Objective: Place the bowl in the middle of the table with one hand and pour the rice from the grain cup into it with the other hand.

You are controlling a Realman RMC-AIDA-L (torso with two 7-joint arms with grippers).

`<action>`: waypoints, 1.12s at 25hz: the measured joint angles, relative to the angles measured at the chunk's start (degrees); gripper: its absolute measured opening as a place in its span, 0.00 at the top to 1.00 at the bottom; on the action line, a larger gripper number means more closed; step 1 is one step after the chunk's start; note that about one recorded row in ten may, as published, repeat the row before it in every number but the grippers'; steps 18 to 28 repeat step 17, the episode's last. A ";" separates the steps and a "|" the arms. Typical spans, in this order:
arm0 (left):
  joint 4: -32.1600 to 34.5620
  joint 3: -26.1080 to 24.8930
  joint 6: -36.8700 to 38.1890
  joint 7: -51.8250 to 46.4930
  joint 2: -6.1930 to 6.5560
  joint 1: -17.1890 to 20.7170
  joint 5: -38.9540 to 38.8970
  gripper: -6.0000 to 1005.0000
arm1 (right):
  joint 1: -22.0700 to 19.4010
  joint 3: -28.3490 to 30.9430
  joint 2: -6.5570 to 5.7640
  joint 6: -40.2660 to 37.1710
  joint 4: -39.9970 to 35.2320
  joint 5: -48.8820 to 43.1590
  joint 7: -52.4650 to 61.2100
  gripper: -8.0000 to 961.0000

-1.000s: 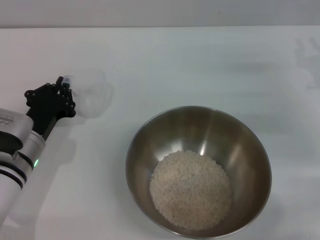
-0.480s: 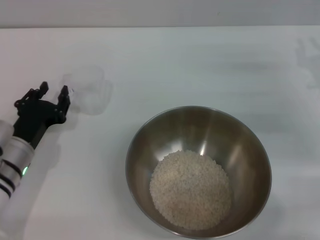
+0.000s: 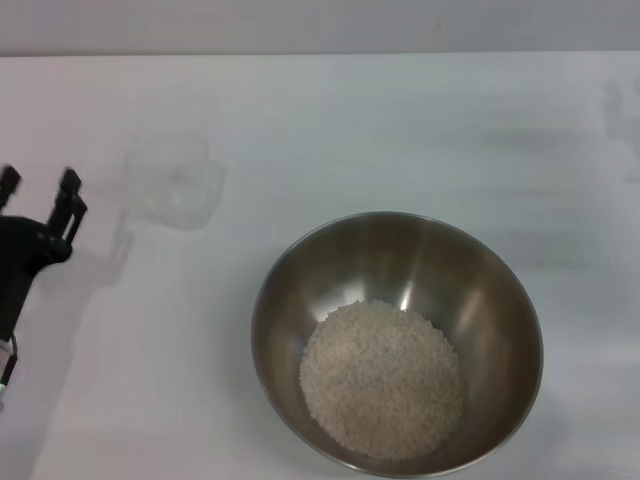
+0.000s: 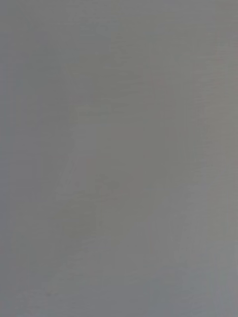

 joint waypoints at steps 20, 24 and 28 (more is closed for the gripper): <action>-1.76 -1.70 2.02 0.98 -0.18 -2.46 -0.56 0.17 | 1.17 -4.47 2.32 2.36 0.00 -0.07 -1.71 0.49; -1.76 -1.70 2.02 0.98 -0.18 -2.46 -0.56 0.17 | 1.17 -4.47 2.32 2.36 0.00 -0.07 -1.71 0.49; -1.76 -1.70 2.02 0.98 -0.18 -2.46 -0.56 0.17 | 1.17 -4.47 2.32 2.36 0.00 -0.07 -1.71 0.49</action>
